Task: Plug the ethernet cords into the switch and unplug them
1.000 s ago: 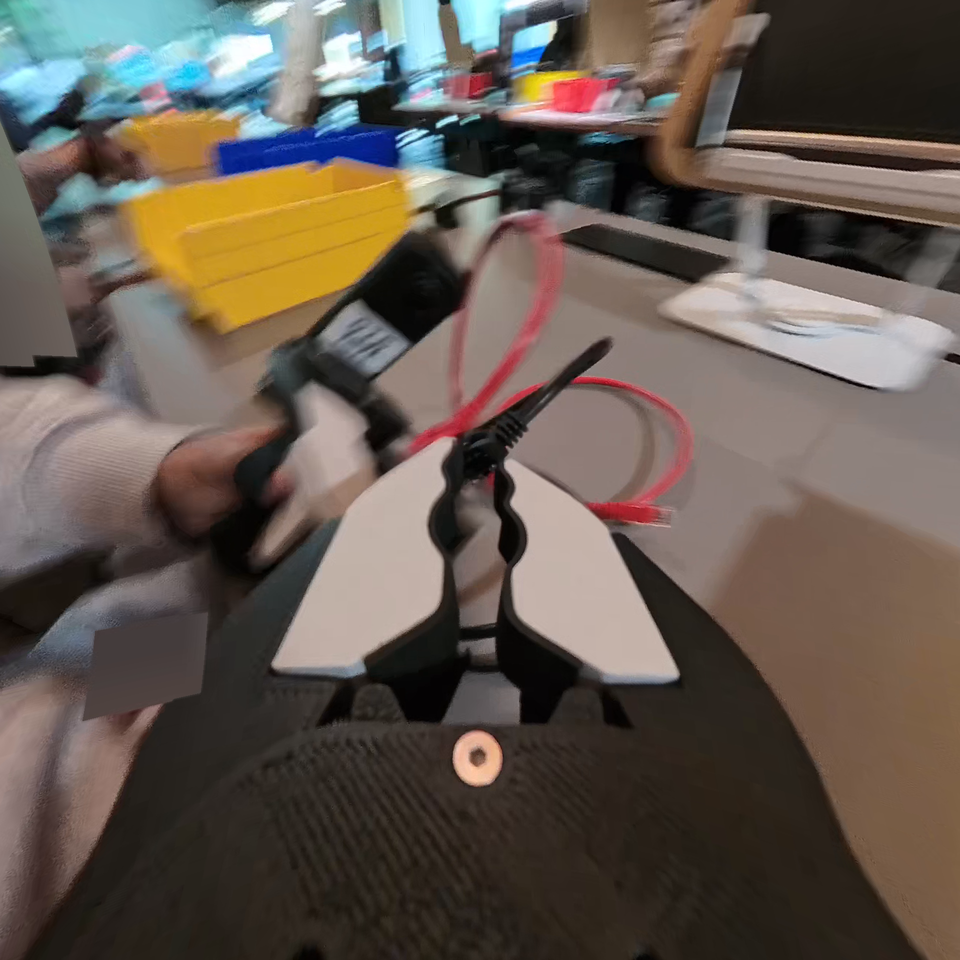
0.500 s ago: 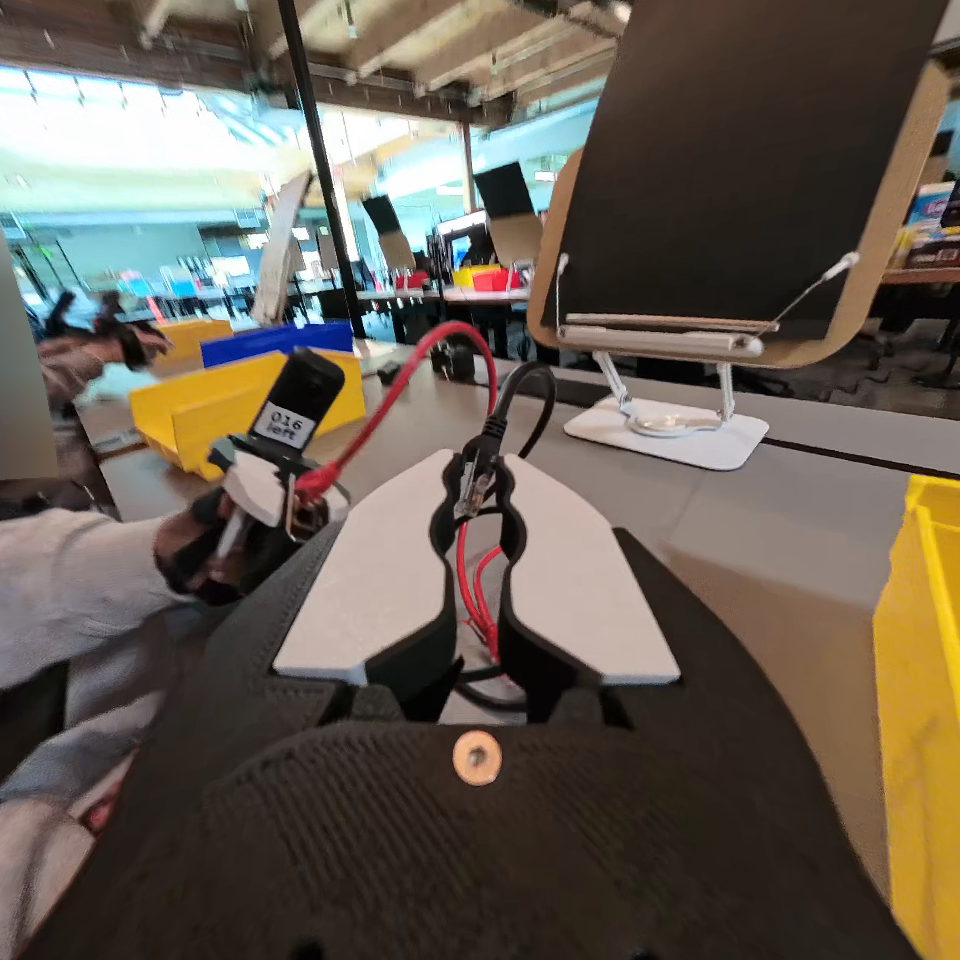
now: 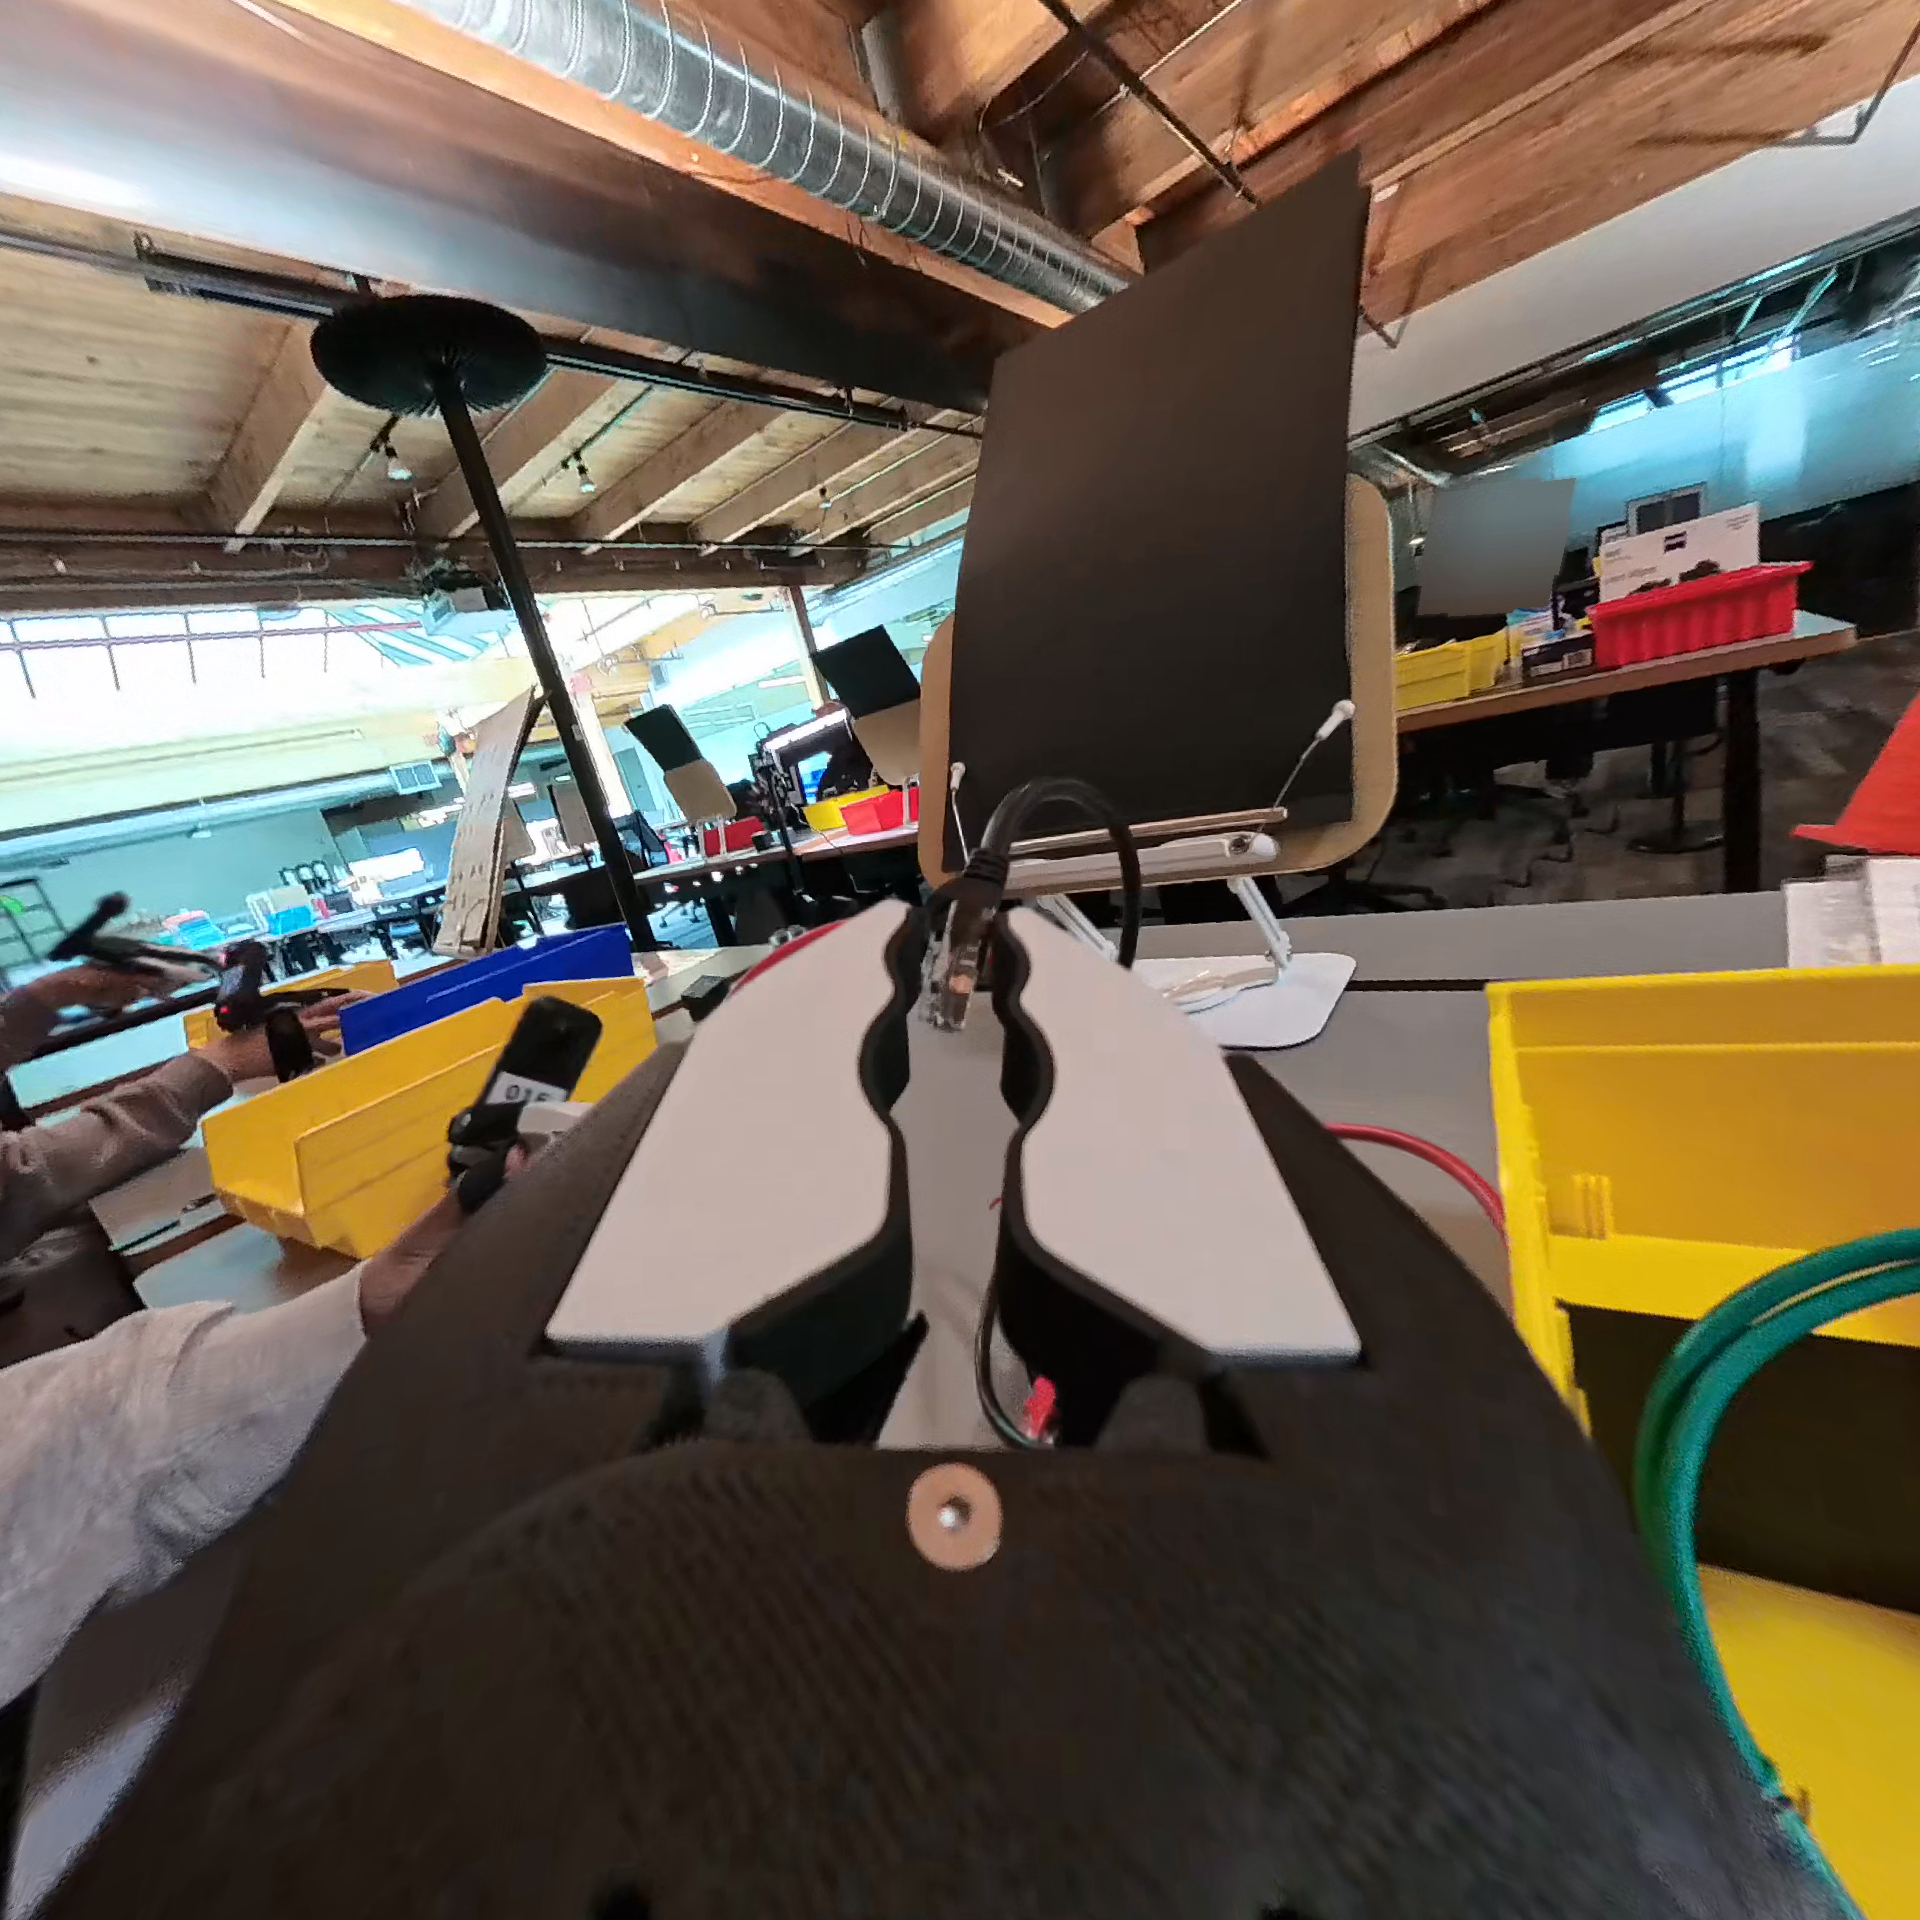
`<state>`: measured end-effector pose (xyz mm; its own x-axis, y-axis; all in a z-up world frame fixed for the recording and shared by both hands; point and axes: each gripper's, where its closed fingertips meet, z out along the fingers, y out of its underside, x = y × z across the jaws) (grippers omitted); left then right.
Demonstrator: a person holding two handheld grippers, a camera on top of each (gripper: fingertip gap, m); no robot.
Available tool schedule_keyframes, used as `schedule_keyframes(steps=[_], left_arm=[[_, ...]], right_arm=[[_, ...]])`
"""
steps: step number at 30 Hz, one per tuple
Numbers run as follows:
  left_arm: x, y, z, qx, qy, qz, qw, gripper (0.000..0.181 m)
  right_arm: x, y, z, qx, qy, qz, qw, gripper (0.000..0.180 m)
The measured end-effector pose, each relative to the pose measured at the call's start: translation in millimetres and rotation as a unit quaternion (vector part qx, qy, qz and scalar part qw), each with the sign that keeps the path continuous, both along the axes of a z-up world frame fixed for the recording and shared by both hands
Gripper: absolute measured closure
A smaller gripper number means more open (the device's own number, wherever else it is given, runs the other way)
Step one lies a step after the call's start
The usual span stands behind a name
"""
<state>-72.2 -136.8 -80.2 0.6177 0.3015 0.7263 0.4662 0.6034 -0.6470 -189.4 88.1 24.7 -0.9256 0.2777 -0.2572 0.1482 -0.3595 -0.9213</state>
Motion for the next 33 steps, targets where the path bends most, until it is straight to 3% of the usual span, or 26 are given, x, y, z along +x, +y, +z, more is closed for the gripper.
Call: schedule_keyframes(steps=[2, 6, 9, 17, 28, 31, 33], left_arm=[[4, 12, 1, 0.006, 0.004, -0.040, 0.999, 0.154], [13, 62, -16, -0.103, -0.002, -0.114, 0.988, 0.154], [14, 85, -24, -0.128, -0.011, -0.141, 0.982, 0.154], [11, 80, -15, -0.079, -0.003, -0.130, 0.988, 0.154], [16, 96, -19, -0.100, -0.003, -0.165, 0.981, 0.154], [15, 94, -17, -0.091, -0.002, -0.162, 0.983, 0.154], [14, 91, -14, -0.079, 0.002, -0.155, 0.985, 0.154]], right_arm=[[4, -8, -9, 0.004, -0.025, 0.025, 0.999, 0.167], [20, -30, -20, 0.024, -0.048, 0.087, 0.995, 0.167], [37, -40, -18, 0.031, -0.031, 0.130, 0.991, 0.167], [91, -61, -22, 0.059, 0.000, 0.277, 0.959, 0.167], [76, -73, -37, 0.094, -0.049, 0.218, 0.970, 0.165], [88, -82, -40, 0.125, -0.019, 0.224, 0.966, 0.145], [88, -83, -41, 0.133, 0.001, 0.203, 0.970, 0.142]])
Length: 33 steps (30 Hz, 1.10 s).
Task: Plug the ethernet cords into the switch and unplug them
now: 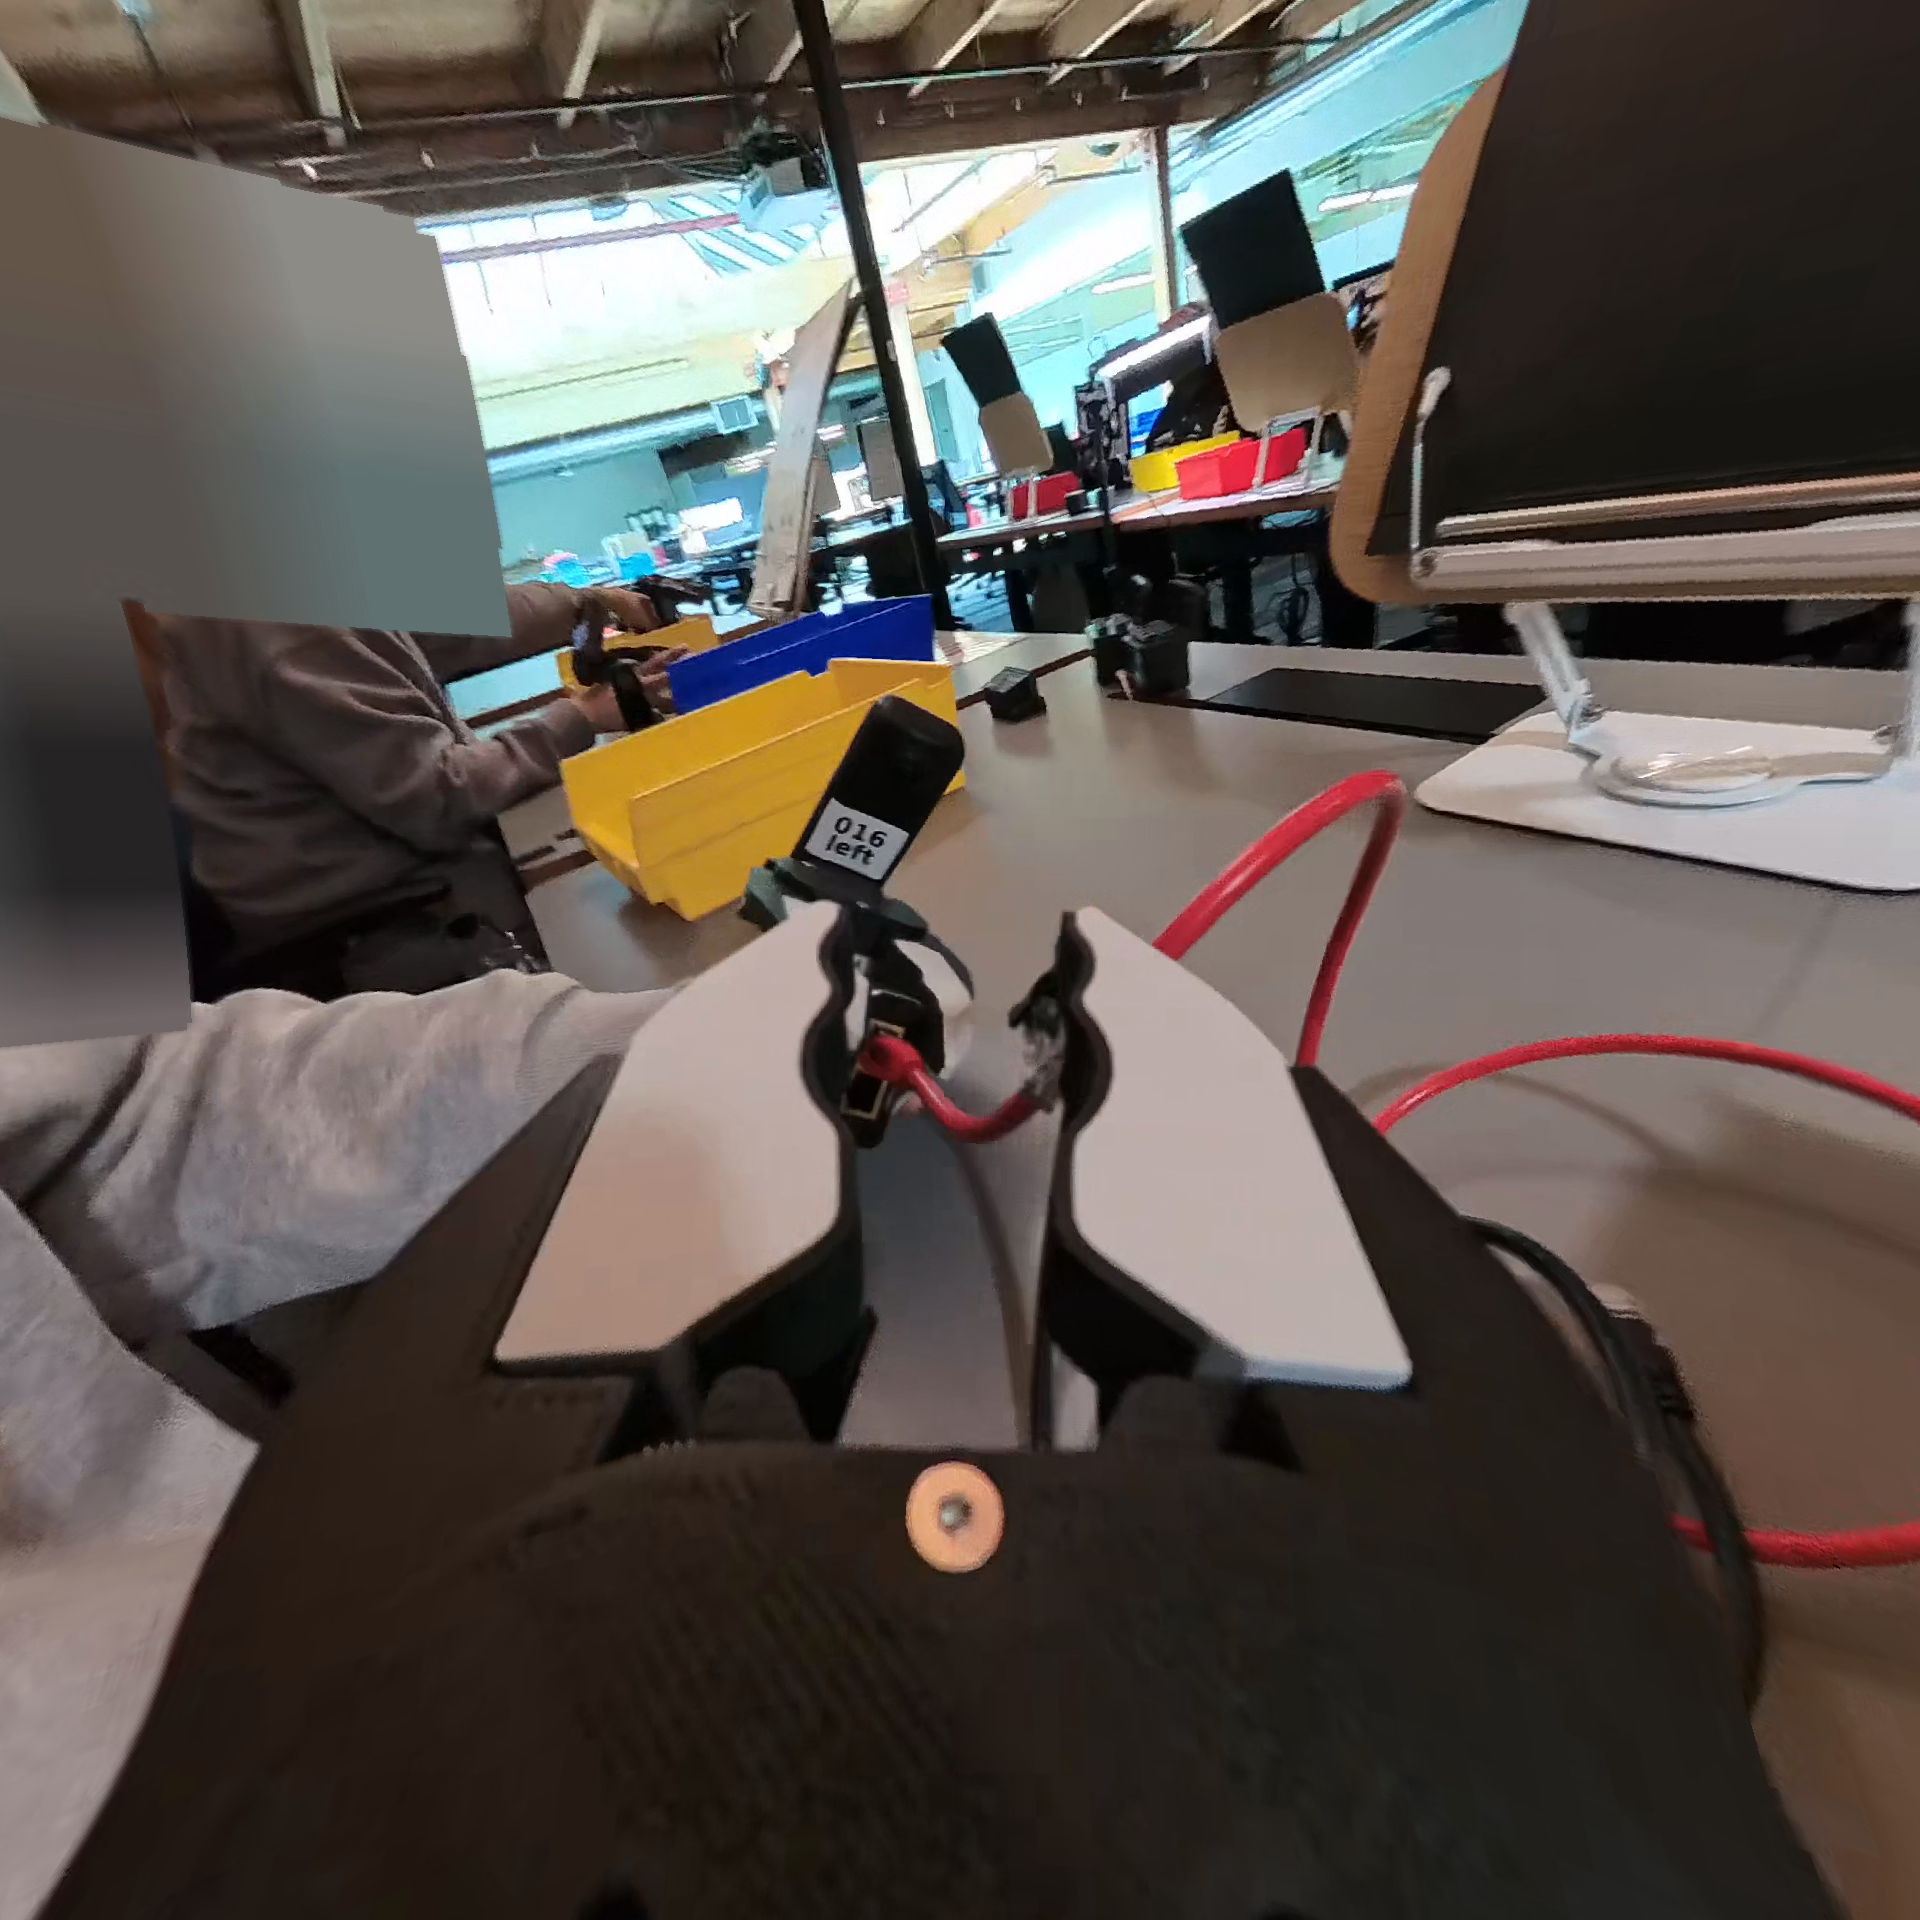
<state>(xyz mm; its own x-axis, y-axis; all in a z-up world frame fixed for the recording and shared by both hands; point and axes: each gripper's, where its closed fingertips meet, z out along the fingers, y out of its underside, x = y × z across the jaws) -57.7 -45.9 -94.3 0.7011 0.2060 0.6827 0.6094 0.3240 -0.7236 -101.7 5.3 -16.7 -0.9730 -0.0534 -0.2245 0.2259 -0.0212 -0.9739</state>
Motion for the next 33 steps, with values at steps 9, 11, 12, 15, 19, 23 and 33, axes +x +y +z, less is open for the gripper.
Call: schedule_keyframes(steps=[9, 11, 12, 15, 19, 23, 33], left_arm=[[0, -26, 26, 0.121, 0.014, 0.008, 0.992, 0.154], [-1, -28, 27, 0.127, 0.013, 0.012, 0.992, 0.154], [-1, -29, 28, 0.130, 0.014, 0.014, 0.991, 0.154], [-3, -37, 30, 0.151, 0.013, 0.026, 0.988, 0.154], [-6, -51, 34, 0.186, 0.012, 0.046, 0.981, 0.154], [-8, -60, 36, 0.209, 0.008, 0.056, 0.976, 0.154], [-7, -58, 36, 0.204, 0.012, 0.055, 0.977, 0.154]], right_arm=[[-37, 21, -1, -0.034, -0.075, -0.056, 0.995, 0.137], [-36, 17, -18, 0.017, -0.083, -0.048, 0.995, 0.144], [-32, 14, -32, 0.064, -0.084, -0.031, 0.994, 0.148], [-12, 6, -85, 0.227, -0.053, 0.018, 0.972, 0.137], [24, 0, -114, 0.311, 0.035, 0.083, 0.946, 0.131], [54, -7, -135, 0.342, 0.096, 0.135, 0.925, 0.124], [57, 1, -170, 0.427, 0.154, 0.149, 0.878, 0.147]])
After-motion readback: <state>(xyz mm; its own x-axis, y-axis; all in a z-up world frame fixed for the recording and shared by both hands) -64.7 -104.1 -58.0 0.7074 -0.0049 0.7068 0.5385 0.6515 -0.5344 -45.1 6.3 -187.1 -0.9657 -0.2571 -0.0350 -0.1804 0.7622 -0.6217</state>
